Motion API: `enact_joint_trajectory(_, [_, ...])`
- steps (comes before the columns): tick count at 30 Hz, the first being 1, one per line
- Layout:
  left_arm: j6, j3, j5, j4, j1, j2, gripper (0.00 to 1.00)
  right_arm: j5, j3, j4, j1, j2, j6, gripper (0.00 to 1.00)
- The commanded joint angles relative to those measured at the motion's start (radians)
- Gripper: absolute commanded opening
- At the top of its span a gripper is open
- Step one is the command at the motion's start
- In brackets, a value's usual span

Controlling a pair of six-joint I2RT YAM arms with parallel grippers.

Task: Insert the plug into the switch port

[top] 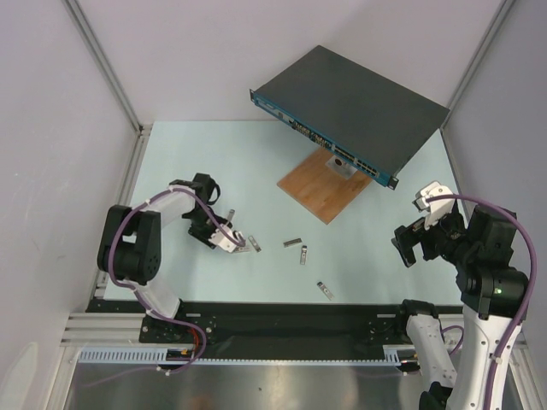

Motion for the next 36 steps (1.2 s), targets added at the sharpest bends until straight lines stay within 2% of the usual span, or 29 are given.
enact_joint_trajectory(1, [0.092, -0.052, 0.042, 0.010, -0.008, 0.005, 0.50, -0.022, 0.031, 0.005, -0.003, 0.007, 0.015, 1.00])
enact_joint_trajectory(5, [0.075, -0.045, 0.055, 0.009, -0.020, 0.016, 0.36, -0.028, 0.031, 0.004, -0.003, 0.009, 0.023, 1.00])
enact_joint_trajectory(13, [-0.041, -0.090, 0.123, 0.047, -0.031, -0.031, 0.22, -0.027, 0.050, 0.011, -0.003, 0.022, 0.045, 1.00])
enact_joint_trajectory(15, [-0.116, -0.090, 0.146, 0.043, -0.031, -0.044, 0.14, -0.031, 0.063, 0.007, -0.003, 0.025, 0.048, 1.00])
enact_joint_trajectory(16, [-0.149, -0.081, 0.149, 0.035, -0.031, -0.044, 0.05, -0.031, 0.066, 0.007, -0.003, 0.027, 0.048, 1.00])
enact_joint_trajectory(17, [-0.207, -0.073, 0.149, 0.029, -0.031, -0.045, 0.00, -0.034, 0.075, 0.005, -0.003, 0.027, 0.049, 1.00])
enact_joint_trajectory(20, [-0.317, -0.006, 0.172, -0.043, -0.019, -0.059, 0.00, -0.065, 0.103, 0.001, -0.003, 0.024, 0.054, 1.00])
enact_joint_trajectory(24, [-0.413, 0.163, 0.322, -0.270, 0.006, -0.106, 0.00, -0.122, 0.142, 0.013, -0.003, 0.019, 0.065, 1.00])
enact_joint_trajectory(25, [-0.439, 0.177, 0.339, -0.284, 0.004, -0.154, 0.00, -0.128, 0.150, 0.011, -0.003, 0.024, 0.063, 1.00])
enact_joint_trajectory(28, [-0.676, 0.212, 0.377, -0.270, -0.033, -0.255, 0.00, -0.159, 0.188, -0.016, -0.003, 0.064, 0.025, 1.00])
enact_joint_trajectory(30, [-0.724, 0.267, 0.400, -0.337, -0.050, -0.283, 0.00, -0.186, 0.205, -0.027, -0.003, 0.079, 0.002, 1.00])
enact_joint_trajectory(34, [-0.970, 0.376, 0.482, -0.419, -0.092, -0.311, 0.01, -0.243, 0.245, -0.004, -0.003, 0.105, -0.087, 1.00])
enact_joint_trajectory(36, [-1.029, 0.445, 0.528, -0.494, -0.112, -0.301, 0.00, -0.303, 0.251, 0.011, -0.003, 0.117, -0.121, 1.00])
